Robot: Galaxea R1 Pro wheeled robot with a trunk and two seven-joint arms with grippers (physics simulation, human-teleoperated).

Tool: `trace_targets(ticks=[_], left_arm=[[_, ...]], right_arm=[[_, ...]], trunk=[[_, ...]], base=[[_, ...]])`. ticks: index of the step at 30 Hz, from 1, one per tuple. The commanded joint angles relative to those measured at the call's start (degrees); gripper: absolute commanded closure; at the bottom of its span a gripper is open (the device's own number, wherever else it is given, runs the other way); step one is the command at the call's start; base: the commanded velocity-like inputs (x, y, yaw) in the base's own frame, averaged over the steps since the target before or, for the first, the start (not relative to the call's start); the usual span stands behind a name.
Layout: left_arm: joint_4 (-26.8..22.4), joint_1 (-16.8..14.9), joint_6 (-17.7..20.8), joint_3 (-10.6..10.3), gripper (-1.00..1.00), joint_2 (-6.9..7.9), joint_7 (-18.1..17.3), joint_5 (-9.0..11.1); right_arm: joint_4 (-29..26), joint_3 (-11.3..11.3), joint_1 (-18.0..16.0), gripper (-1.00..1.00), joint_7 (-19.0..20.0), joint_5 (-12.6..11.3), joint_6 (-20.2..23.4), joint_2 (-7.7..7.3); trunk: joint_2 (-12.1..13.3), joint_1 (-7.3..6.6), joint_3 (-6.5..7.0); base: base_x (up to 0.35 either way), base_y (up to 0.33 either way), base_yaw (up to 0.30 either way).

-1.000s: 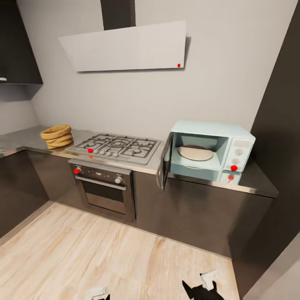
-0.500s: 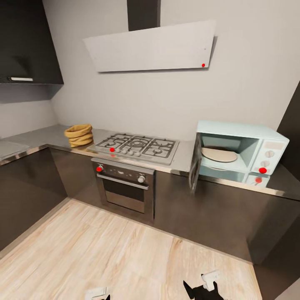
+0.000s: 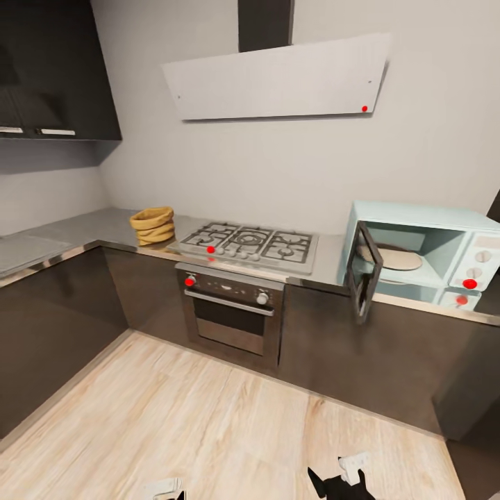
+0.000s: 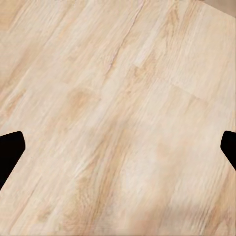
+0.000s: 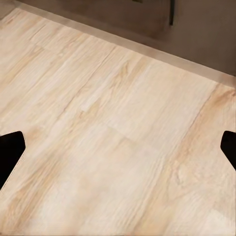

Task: In the kitchen, take the popcorn bag from the countertop, put it into the microwave, and heat it until the popcorn is cooked so the cooked popcorn ends up inside the bag.

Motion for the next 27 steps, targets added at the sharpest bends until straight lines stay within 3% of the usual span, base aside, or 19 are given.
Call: trace_targets(ticks=[1,21,27], left_arm=[[0.1,0.0,-0.2,0.2,-1.0,-0.03,-0.1,0.1],[0.2,-0.3,0.1,-0.1,-1.0,-0.06,0.4,0.1],[0.3,-0.3,2.0,0.2,-1.0,0.22,0.6,0.1]], right_arm=[[0.0,-0.3,0.0,-1.0,0.4,0.4,-0.2,0.05],[0.0,-1.0,0.0,-1.0,0.3,0.3,-0.3,0.15],[0.0,-1.8,0.0,-1.0,0.3,0.3,-0.3,0.23]], trunk=[[0.0,0.0,-0.06],[0.0,0.0,-0.06],[0.0,0.0,-0.06]], base=[[0.0,0.35,0.0],[0.0,0.35,0.0],[0.0,0.35,0.0]])
